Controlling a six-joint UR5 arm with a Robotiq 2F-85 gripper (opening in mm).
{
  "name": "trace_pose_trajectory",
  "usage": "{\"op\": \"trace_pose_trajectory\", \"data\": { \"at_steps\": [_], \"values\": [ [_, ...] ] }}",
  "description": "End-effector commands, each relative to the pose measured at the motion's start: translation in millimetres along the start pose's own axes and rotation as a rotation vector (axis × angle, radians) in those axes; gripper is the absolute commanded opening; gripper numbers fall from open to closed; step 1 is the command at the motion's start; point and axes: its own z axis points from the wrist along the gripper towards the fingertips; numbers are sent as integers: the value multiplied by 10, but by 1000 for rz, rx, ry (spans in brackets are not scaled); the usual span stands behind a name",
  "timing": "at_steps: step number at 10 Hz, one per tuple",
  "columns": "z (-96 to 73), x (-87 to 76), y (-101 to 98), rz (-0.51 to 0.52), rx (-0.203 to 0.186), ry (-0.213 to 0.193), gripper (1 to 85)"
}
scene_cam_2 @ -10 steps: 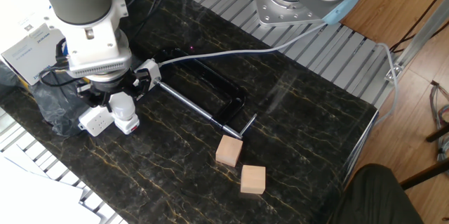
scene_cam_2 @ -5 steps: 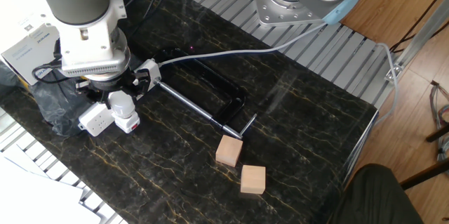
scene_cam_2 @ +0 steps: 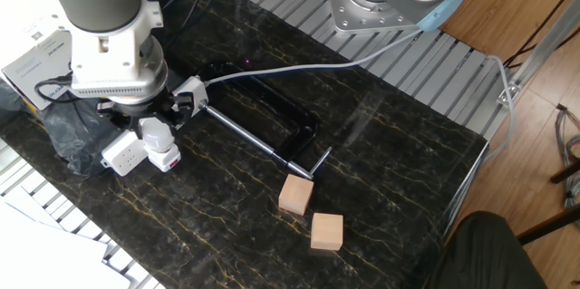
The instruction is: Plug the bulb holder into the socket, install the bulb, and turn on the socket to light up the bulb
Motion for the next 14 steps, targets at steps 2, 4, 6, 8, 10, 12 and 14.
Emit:
{"op": "trace_pose_trajectory", "data": {
  "at_steps": [2,4,6,8,10,12,14],
  "values": [
    [21,-46,-39,100,29,-8,10],
    [62,-111,15,135,39,-9,10],
    [63,-121,72,144,24,-8,10],
    [61,-105,69,90,33,4,250],
    [39,-99,59,41,39,5,420],
    [22,-67,25,-2,48,13,530],
    [16,-55,-16,-29,62,17,600]
  ]
}}
